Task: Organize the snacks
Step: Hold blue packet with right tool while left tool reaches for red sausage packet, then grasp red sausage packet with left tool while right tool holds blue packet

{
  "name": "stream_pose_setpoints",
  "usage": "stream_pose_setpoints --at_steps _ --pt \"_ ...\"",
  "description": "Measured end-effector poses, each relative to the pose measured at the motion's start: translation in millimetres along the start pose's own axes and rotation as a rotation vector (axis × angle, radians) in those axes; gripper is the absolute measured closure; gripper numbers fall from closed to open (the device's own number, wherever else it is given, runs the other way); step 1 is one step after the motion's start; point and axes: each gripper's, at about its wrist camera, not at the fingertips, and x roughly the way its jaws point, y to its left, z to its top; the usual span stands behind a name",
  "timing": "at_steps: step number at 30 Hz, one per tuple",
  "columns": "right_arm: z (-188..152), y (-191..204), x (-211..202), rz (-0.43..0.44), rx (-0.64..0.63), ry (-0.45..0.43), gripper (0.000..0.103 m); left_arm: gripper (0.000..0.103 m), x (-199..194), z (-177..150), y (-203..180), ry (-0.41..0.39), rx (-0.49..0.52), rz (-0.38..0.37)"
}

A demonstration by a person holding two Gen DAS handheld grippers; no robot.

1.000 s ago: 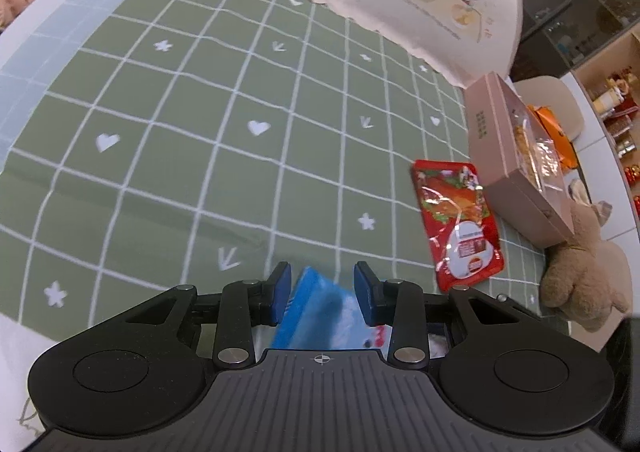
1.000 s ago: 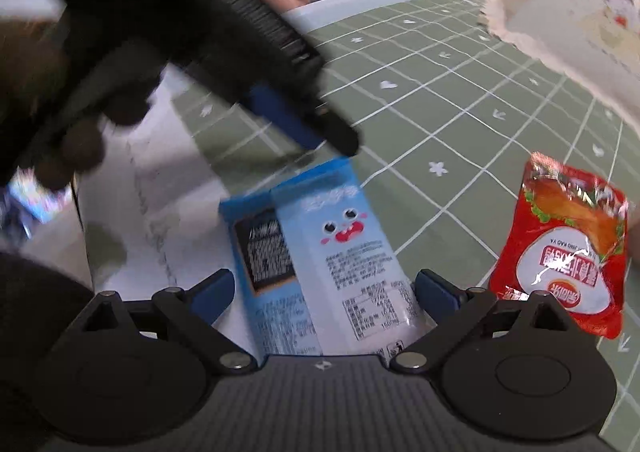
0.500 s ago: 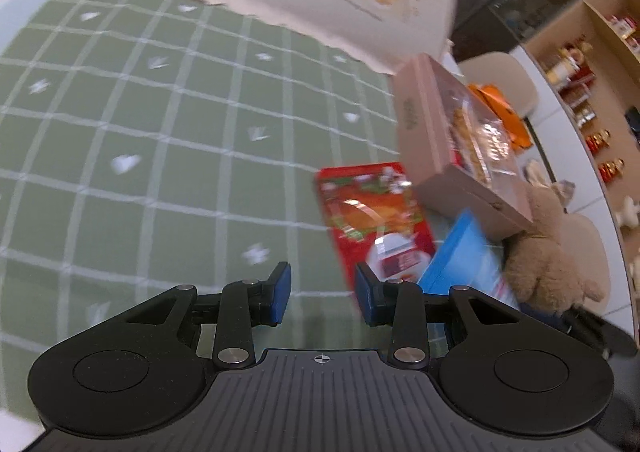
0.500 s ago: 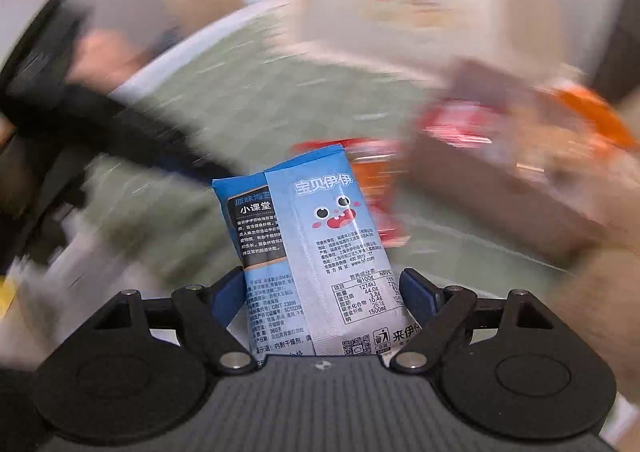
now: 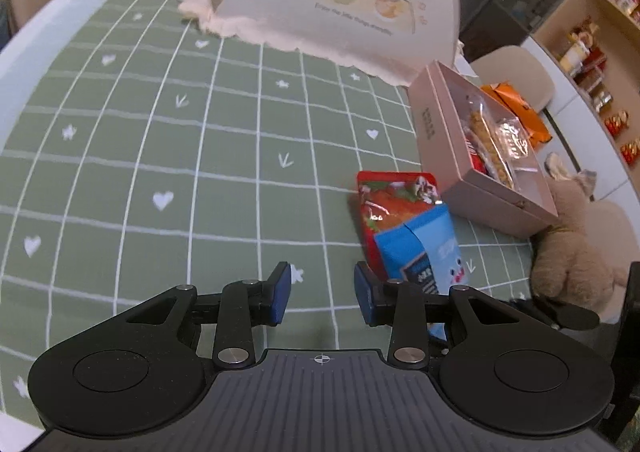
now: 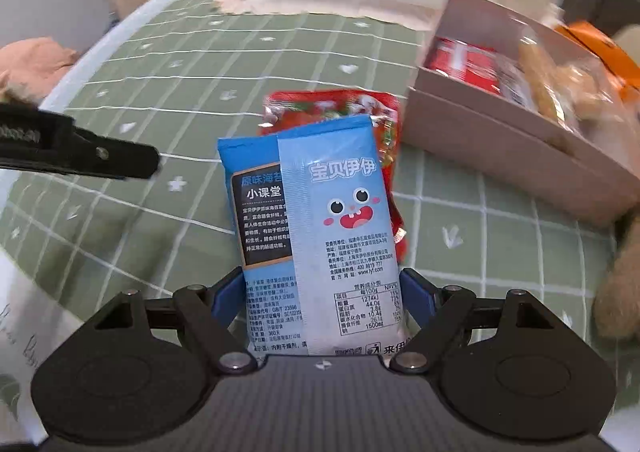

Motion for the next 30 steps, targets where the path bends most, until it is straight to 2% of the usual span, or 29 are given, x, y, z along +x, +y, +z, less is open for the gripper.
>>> stream_pose_setpoints --at_steps 5,8,13,16,18,23,25,27,30 --pt "-25.9 -37.7 -29.4 -0.16 0.166 -0.038 0.019 0.064 22.4 6.1 -42.0 0.022 0.116 -0.033" --pt "-44.4 -65.6 -30.6 -0.125 0.239 0.0 0.016 0.064 45.5 10.7 -78.9 0.017 0.202 -0.053" --pt "-67.4 -66.2 -32.3 -0.145 0.237 0.004 0.012 0.064 80.9 13.6 -126.5 -0.061 0.375 0.109" --pt "-70.2 -69.5 -32.4 -0.145 0.236 -0.003 0.01 0.064 96.9 9.5 -134.6 -0.05 0.468 0.166" --pt "-72.4 -73.2 -33.3 -0.153 0.249 -0.008 0.006 0.06 97.1 2.7 -131.6 -0.052 0.518 0.192" --pt "-72.7 -68.7 -28.6 -0.156 0.249 -0.013 0.004 0.058 75.0 -14.4 -106.6 -0.037 0.565 0.161" --pt "-68.2 -66.7 -31.5 -0.09 0.221 -0.004 0.007 0.058 66.4 -20.0 -98.0 -0.039 0.588 0.156" --pt "-63.1 -64.8 -38.2 -0.07 0.199 -0.033 0.008 0.058 56.7 -20.1 -85.1 -0.025 0.548 0.127" --pt "-44.6 -52.9 -44.8 -0.086 0.127 -0.098 0.008 0.059 36.6 -14.1 -56.9 -0.011 0.385 0.058"
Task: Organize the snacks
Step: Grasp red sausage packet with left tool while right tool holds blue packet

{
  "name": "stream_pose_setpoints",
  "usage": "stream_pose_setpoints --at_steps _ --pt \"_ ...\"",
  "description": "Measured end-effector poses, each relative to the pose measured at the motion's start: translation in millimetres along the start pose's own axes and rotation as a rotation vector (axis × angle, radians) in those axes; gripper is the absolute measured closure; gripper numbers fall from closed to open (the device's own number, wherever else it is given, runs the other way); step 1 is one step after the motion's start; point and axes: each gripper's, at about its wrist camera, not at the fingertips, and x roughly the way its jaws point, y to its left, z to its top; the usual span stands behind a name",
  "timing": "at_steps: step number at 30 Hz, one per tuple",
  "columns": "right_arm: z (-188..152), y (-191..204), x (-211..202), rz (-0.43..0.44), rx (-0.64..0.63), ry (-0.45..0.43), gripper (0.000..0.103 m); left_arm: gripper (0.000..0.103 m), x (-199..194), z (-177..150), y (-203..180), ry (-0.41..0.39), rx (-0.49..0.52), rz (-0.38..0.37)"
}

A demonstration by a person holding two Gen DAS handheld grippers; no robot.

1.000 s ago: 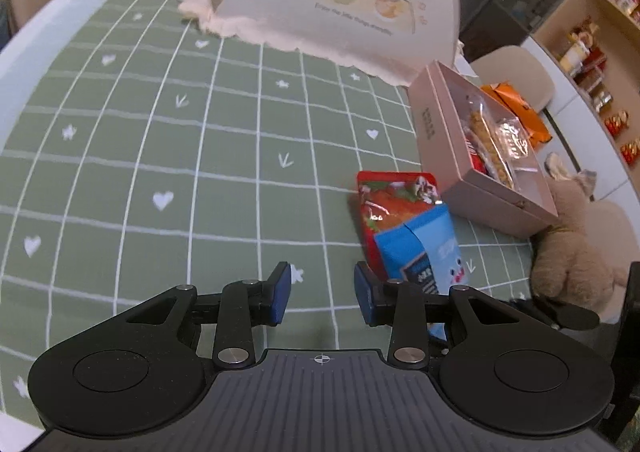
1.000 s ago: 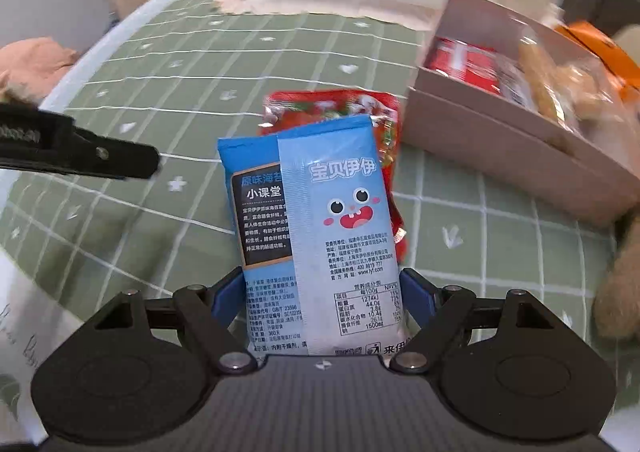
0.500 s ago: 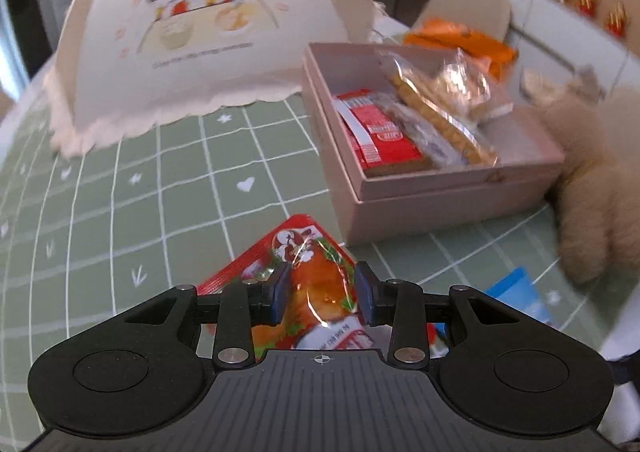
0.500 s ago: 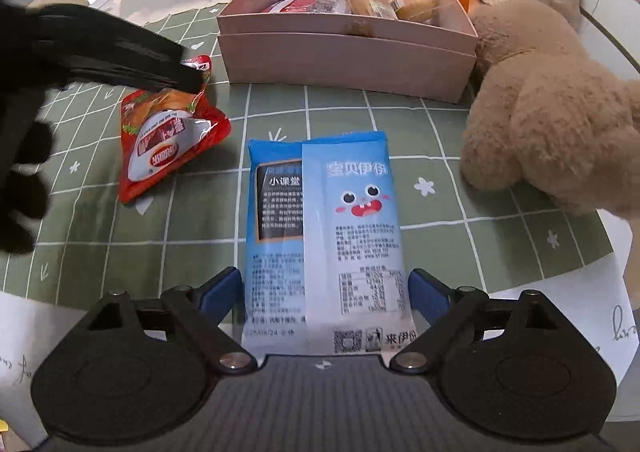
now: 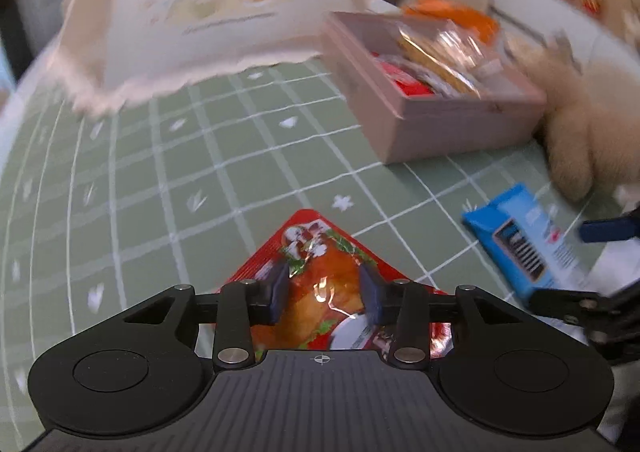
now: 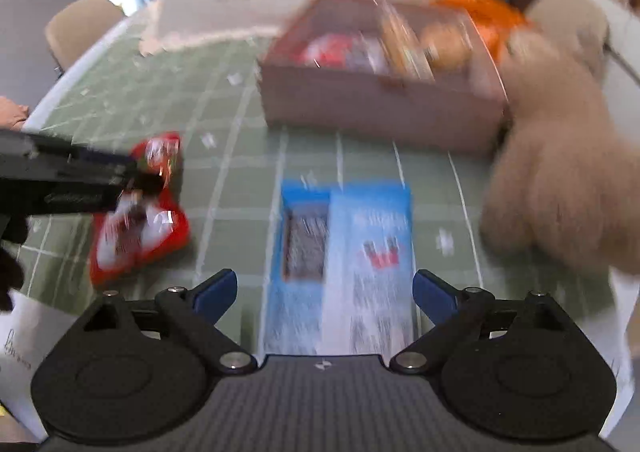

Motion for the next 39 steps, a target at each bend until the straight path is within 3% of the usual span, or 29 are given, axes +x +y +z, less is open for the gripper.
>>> stream_pose_setpoints --at_steps 2,6,9,11,16,20,28,30,35,39 --pt "13.4 14.3 1.1 0.036 -0.059 -0.018 0.011 0.061 -12.8 -7.7 24.5 -0.008 -0.139 -0.033" --pt "32.4 52.4 13.0 0.066 -0.186 -0.057 0.035 0.062 -21.3 -27.7 63.1 0.024 -0.356 -0.104" --pt "44.6 66.0 38.9 0.049 -0.183 -0.015 0.049 0.061 -13.9 -40.7 79.7 0.055 -0.493 -0.201" --pt "46.0 69.0 50.2 0.052 -0.191 0.021 0.052 0.059 -10.1 -44.4 82.5 0.04 -0.527 -0.238" --pt "38.8 68.1 47.2 0.055 -0.209 0.028 0.052 0.06 6.9 -35.5 75.9 -0.008 -0.522 -0.296" --pt "32.6 65.3 44.1 0.051 -0.208 0.033 0.051 0.057 22.6 -21.6 57.1 0.012 -0.462 -0.368" --pt "25.9 52.5 36.3 0.05 -0.181 0.046 0.051 0.055 1.0 -2.0 26.7 -0.015 -0.359 -0.485" --pt "24.3 48.5 36.0 0.06 -0.163 0.043 0.051 0.055 3.1 -0.1 21.0 -0.013 -0.328 -0.486" --pt "19.0 45.9 33.8 0.064 -0.143 0.037 0.051 0.055 30.4 -3.2 15.1 0.051 -0.312 -0.406" --pt "10.4 45.8 29.2 0.069 -0.153 0.025 0.05 0.055 42.0 -3.8 9.6 0.064 -0.338 -0.429"
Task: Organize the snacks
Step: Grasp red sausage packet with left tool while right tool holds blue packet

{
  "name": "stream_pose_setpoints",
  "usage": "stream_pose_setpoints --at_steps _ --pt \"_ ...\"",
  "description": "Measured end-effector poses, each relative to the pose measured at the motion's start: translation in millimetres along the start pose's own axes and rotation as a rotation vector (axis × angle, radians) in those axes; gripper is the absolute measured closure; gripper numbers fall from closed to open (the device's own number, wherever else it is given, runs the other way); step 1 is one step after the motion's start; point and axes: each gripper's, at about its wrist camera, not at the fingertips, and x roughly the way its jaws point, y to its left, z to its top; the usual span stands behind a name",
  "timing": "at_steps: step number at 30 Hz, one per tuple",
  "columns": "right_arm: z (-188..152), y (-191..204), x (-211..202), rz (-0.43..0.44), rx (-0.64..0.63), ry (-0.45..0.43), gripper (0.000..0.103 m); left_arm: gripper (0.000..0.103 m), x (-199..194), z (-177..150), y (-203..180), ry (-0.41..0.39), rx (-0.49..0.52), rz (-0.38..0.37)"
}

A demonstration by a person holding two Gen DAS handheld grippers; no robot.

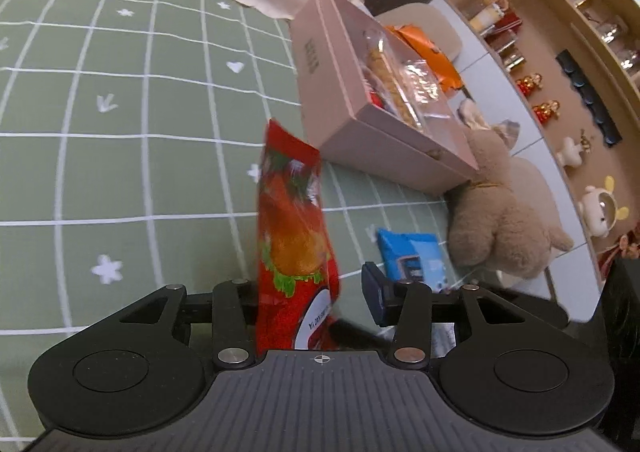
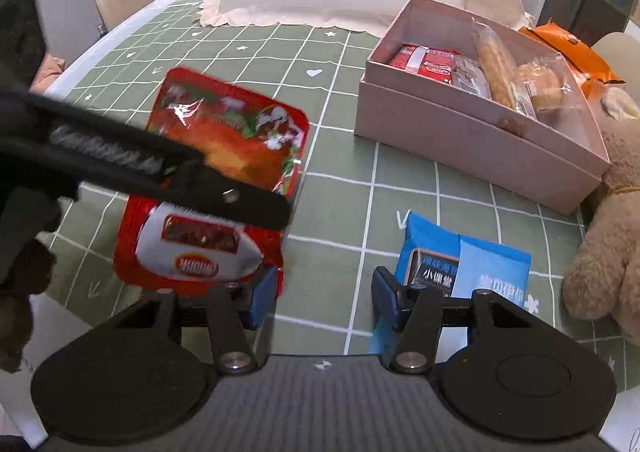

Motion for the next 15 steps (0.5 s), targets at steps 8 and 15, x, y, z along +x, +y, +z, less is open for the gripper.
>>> stream_pose_setpoints --at_steps 8,15 --pt "-4.5 3.1 -3.9 0.004 -0.022 0.001 0.05 0.073 -1.4 -1.7 -11.8 -0.019 0.044 0.034" --pt "-13.7 -7.9 -26.7 -0.051 0.021 -0.043 0.026 0.076 -21.5 -9.1 -0.6 -0.001 0.011 0.09"
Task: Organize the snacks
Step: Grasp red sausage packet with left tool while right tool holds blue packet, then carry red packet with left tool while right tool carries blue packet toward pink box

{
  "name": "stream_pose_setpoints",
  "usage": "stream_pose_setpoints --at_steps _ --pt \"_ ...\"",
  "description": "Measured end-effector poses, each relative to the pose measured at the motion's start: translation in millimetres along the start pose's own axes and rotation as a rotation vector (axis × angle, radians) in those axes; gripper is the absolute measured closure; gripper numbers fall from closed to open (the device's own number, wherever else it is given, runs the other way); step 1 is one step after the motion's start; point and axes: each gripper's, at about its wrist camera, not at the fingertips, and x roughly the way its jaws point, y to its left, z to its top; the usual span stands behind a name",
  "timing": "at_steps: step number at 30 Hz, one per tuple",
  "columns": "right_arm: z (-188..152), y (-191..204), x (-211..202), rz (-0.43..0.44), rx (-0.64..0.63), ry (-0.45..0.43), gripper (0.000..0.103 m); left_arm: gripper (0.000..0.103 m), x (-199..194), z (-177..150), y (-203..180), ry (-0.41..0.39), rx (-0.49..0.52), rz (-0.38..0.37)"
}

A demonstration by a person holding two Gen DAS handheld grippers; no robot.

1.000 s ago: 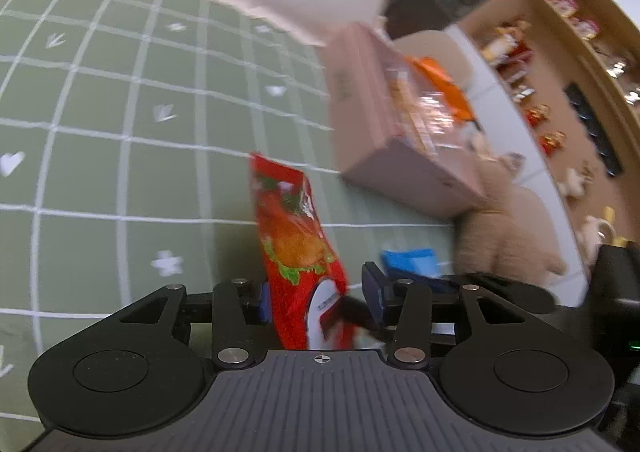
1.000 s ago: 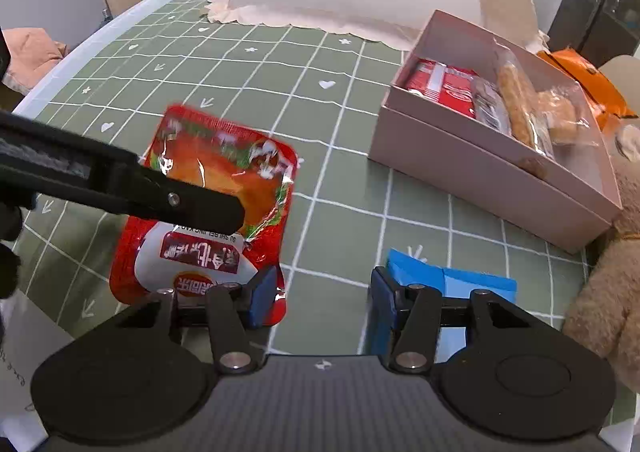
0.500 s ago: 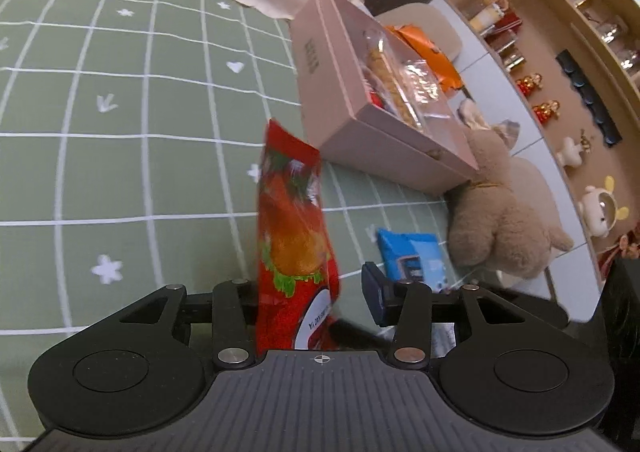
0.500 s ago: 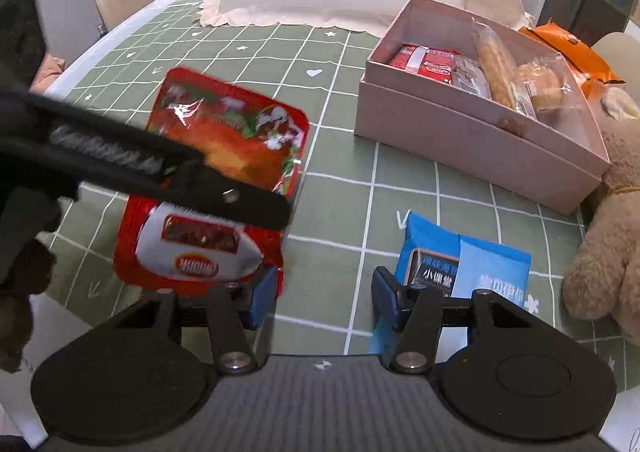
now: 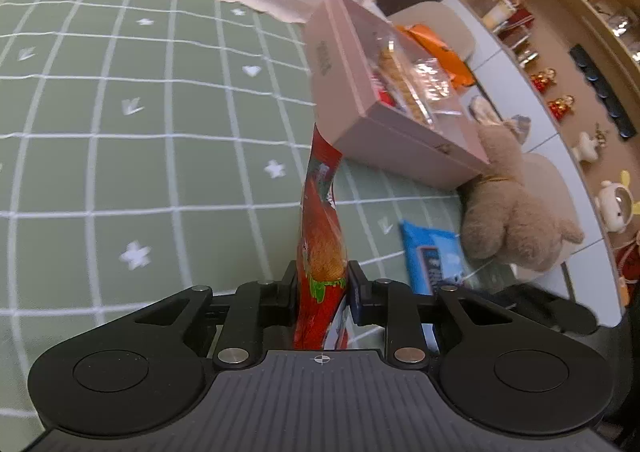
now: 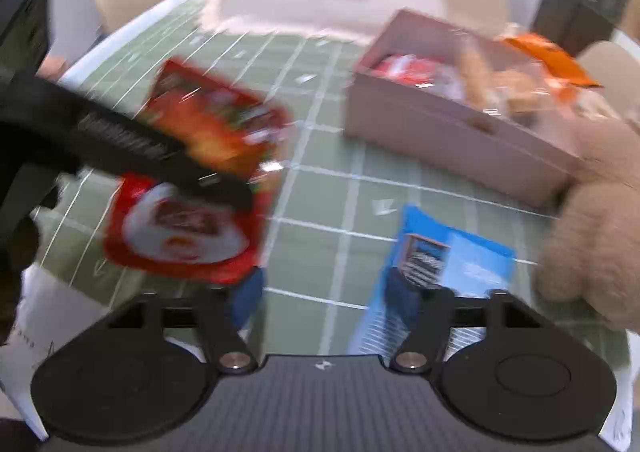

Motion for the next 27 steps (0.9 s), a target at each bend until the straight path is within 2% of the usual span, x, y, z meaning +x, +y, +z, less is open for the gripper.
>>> stream_pose_setpoints --at_steps 3,6,9,11,15,19,23,25,27 --pt "-6.4 -22.6 -5.5 -0.062 0.097 -0.012 0.026 0.076 -11.5 -5.6 -0.5 0.006 0.026 0.041" --pt "-15.1 -45.7 -2.8 -0.103 0.208 -0.001 0.026 0.076 -22.1 -10.1 0.4 0.016 0.039 0.044" --pt "-23.1 -63.3 5.8 -0.086 0.333 0.024 0.018 0.076 -28.2 -14.0 3.0 0.025 0.035 0.049" --pt "-23.1 -63.1 8.8 -0.074 0.366 0.019 0.016 0.076 -32.6 -16.6 6.8 0.025 0.024 0.05" --pt "-14.7 -36.5 17.7 -0.032 0.26 0.0 0.014 0.076 -40.1 -22.4 14.1 0.018 0.001 0.063" --pt "-3.1 -13.1 30.4 -0.076 0.177 -0.017 0.01 0.076 -46.7 -30.5 20.9 0.022 -0.038 0.067" --pt "5.1 -2.4 25.0 -0.036 0.076 0.013 0.021 0.076 -58.2 -31.8 18.2 0.022 -0.032 0.045" --pt "5.7 -2.8 11.3 -0.017 0.05 0.022 0.022 0.076 -66.6 -25.7 9.7 0.009 -0.005 0.023" --pt "6.9 -7.0 -8.1 0.004 0.047 0.001 0.022 0.076 -76.7 -12.9 1.6 -0.004 -0.006 -0.04"
